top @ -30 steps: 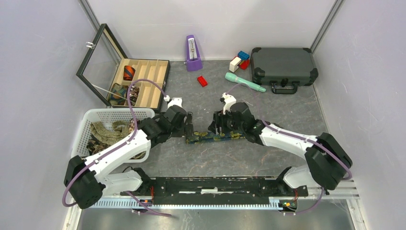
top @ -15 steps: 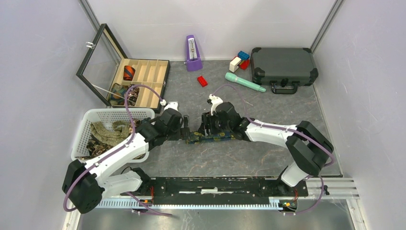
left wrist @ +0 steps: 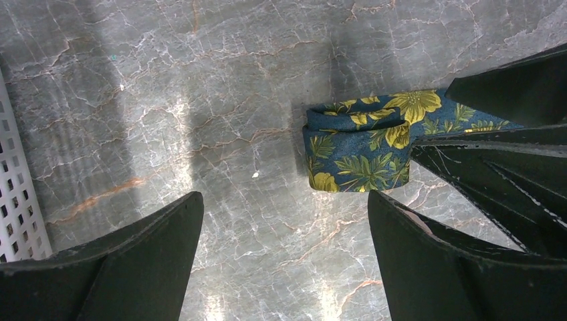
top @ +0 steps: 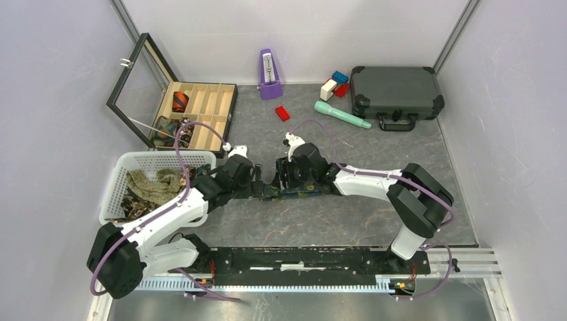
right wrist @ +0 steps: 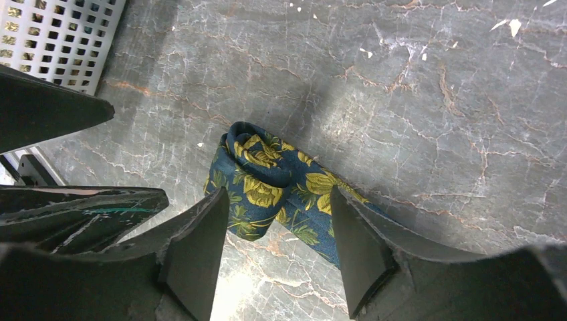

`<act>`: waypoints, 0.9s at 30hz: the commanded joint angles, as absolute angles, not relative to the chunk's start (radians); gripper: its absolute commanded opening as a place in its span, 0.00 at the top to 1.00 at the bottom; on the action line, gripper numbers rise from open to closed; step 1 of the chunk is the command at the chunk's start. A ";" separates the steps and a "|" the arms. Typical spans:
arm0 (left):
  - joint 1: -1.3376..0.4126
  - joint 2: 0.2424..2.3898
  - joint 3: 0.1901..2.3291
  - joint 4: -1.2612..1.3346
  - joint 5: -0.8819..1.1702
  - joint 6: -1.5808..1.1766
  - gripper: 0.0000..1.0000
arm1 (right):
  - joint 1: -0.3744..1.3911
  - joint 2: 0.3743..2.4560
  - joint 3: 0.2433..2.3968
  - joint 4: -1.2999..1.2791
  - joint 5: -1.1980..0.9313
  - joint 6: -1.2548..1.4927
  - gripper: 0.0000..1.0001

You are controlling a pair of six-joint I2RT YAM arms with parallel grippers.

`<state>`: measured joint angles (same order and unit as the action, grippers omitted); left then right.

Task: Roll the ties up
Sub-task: Roll the tie at the center of the board.

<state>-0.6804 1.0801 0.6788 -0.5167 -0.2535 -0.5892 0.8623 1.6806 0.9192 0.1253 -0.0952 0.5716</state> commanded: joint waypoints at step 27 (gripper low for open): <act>-0.667 1.118 0.589 -0.337 -0.202 -0.606 0.07 | 0.892 1.688 0.953 0.179 -0.130 0.593 0.41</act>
<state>-0.6735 1.0981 0.5976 -0.4065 -0.2241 -0.5900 0.8822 1.7397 0.9329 0.1493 -0.1238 0.5873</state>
